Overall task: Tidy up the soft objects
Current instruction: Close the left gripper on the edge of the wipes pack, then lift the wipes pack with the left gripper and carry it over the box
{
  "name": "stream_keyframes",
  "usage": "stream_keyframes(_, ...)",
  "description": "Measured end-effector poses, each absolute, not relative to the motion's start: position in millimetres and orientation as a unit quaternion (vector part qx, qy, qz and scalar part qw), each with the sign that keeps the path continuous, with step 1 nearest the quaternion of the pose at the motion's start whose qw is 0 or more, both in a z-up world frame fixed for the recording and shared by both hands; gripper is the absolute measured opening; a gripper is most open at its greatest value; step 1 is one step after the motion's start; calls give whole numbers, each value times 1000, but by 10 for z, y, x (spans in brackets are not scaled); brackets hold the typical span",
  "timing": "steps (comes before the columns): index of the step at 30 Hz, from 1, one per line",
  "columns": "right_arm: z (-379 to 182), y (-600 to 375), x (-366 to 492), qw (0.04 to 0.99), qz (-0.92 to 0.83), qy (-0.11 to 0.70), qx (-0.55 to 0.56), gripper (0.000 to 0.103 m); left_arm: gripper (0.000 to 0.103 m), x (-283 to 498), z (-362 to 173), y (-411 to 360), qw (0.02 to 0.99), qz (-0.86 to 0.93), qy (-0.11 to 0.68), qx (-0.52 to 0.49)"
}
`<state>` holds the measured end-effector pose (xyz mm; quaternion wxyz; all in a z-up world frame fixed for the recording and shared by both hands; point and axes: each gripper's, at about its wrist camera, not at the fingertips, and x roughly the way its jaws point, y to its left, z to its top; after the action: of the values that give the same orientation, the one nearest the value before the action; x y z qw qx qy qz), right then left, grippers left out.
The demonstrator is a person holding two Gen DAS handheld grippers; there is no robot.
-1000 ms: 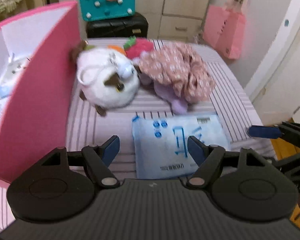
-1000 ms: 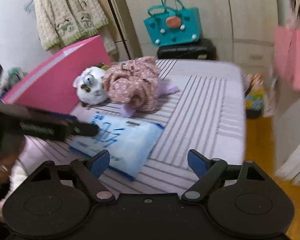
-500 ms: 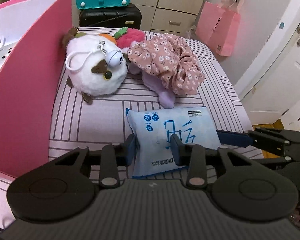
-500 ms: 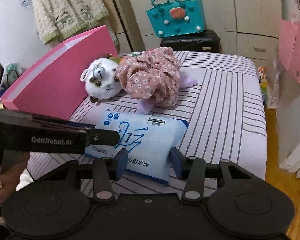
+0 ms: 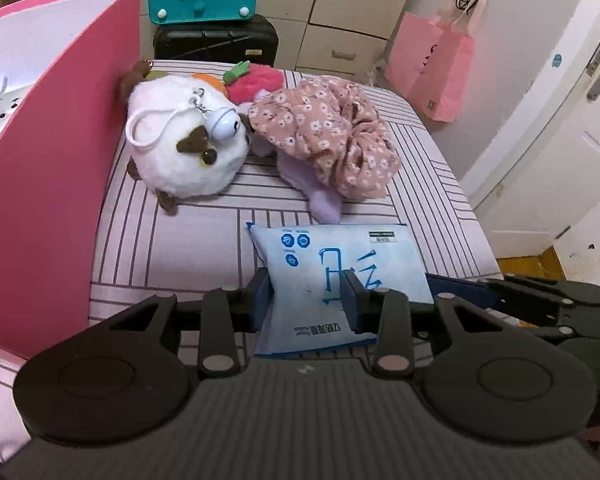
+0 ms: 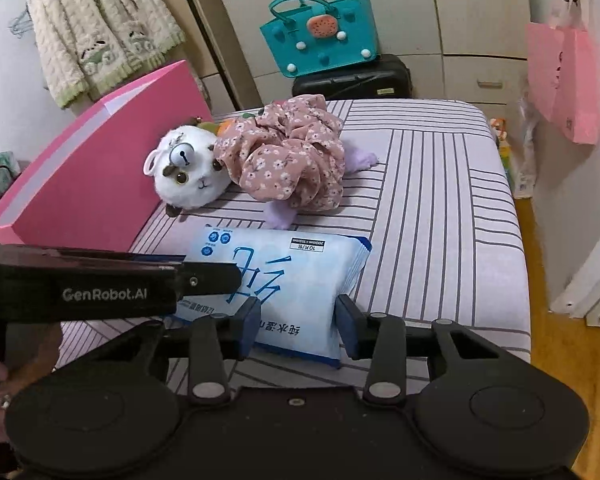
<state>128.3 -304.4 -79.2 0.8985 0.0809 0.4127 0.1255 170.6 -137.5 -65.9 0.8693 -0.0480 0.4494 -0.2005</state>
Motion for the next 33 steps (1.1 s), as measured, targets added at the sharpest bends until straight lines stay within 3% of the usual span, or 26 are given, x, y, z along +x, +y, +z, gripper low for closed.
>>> stream_keyframes(18,-275,-2770,1047,887,135,421,135,52,36,1424,14,-923,876,-288,387,-17)
stream_keyframes(33,562,-2193,985,903,197,378,47,53,36,1245,676,-157,880,-337,334,-11)
